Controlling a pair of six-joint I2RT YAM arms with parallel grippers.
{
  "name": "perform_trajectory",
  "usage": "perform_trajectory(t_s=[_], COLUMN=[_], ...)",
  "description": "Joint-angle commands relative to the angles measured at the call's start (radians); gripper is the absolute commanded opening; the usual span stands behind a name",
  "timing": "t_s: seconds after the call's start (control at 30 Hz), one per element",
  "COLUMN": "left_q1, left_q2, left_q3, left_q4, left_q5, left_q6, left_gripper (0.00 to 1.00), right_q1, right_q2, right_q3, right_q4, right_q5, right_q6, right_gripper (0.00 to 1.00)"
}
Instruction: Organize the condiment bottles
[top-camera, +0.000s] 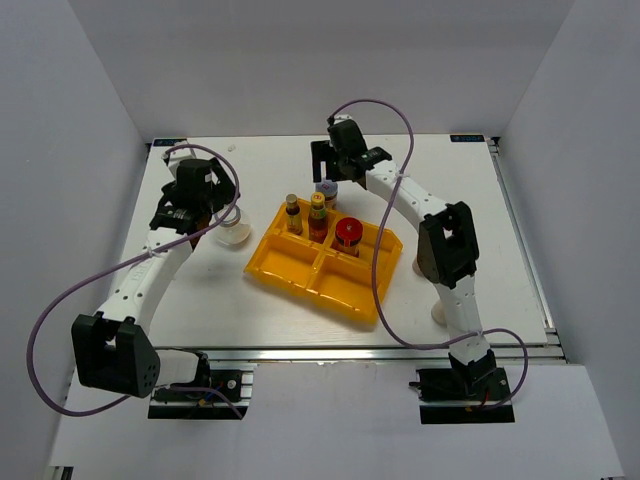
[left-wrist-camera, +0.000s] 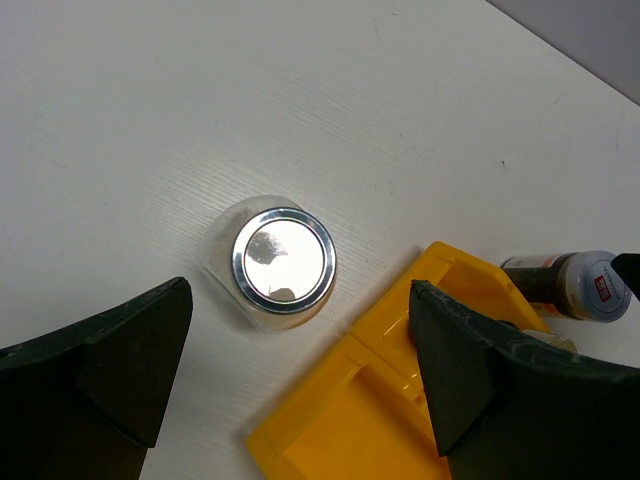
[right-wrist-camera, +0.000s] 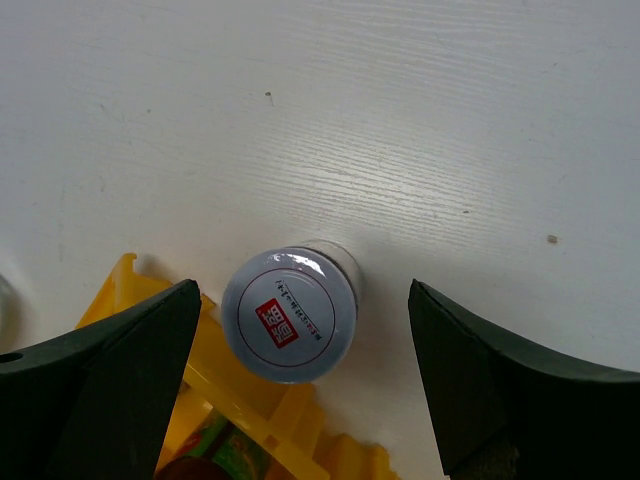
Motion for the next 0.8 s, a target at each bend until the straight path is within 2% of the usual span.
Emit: perform_trajectory(t_s=[0.0, 0.53, 0.63, 0.73, 0.77], left_q1=[0.008, 0.019, 0.017, 0.019, 0.019], left_q2=[-0.018, -0.024, -0.027, -0.029, -0.030], left_q3=[0.008, -0.006, -0.007, -0.009, -0.009], left_q4=[0.040, 0.037, 0.039, 0.037, 0.036], left_q5=[0.025, 0.010, 0.010, 0.010, 0.010], left_q6=[0.011, 0.011, 0.008, 0.006, 0.006], left_gripper=[0.98, 0.98, 0.98, 0.98, 0.98], right_q1=[-0.004, -0.005, -0.004, -0.005, -0.005], right_q2=[0.027, 0.125, 0.116, 0.104, 0.095], right_q3=[0.078, 0.102, 0.087, 0.069, 0.061], right_q4=[0.007, -0.031, -0.031, -0.021, -0.016], right_q5=[-0.031, -0.010, 0.015, 0.025, 0.030], right_q6=[0.008, 0.014, 0.019, 0.016, 0.017], right_gripper=[0.89, 0.89, 0.81, 0.65, 0.55])
